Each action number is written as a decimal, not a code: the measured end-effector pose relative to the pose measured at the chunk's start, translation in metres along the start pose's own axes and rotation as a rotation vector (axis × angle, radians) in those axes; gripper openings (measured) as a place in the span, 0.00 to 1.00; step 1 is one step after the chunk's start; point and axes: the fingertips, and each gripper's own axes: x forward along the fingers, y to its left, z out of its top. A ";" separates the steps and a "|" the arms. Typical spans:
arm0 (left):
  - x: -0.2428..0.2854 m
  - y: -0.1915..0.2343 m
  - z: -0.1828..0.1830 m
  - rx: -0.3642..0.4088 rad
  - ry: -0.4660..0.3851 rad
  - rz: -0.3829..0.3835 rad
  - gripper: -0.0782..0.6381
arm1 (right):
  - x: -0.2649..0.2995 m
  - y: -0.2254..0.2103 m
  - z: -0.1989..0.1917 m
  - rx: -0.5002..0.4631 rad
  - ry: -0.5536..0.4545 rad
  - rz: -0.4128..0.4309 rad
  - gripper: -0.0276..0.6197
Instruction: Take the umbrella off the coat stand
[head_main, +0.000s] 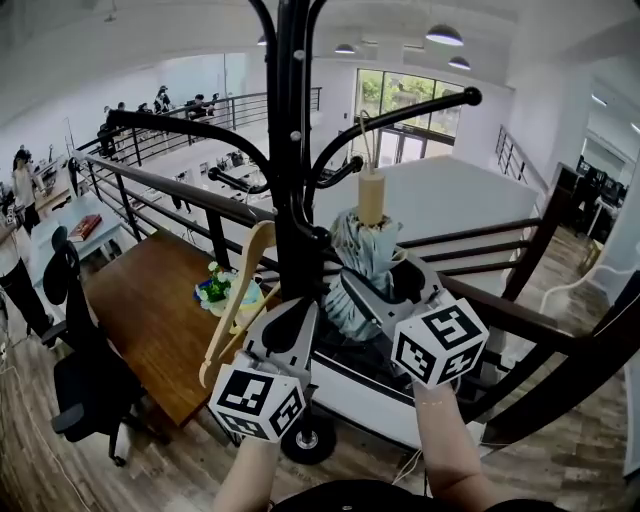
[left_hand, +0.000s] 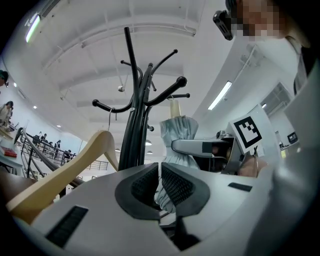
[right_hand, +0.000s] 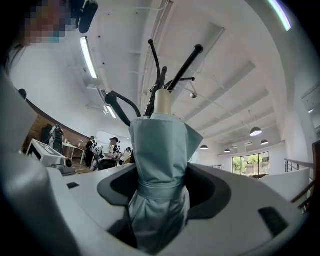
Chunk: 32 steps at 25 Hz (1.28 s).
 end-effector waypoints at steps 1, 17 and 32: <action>0.003 -0.002 0.002 0.004 -0.005 -0.008 0.15 | -0.002 -0.002 0.002 -0.002 -0.004 -0.007 0.48; 0.039 -0.050 0.030 0.024 -0.059 -0.122 0.15 | -0.043 -0.044 0.039 -0.023 -0.070 -0.135 0.48; 0.042 -0.062 0.044 0.039 -0.072 -0.139 0.15 | -0.085 -0.071 0.065 -0.017 -0.135 -0.234 0.48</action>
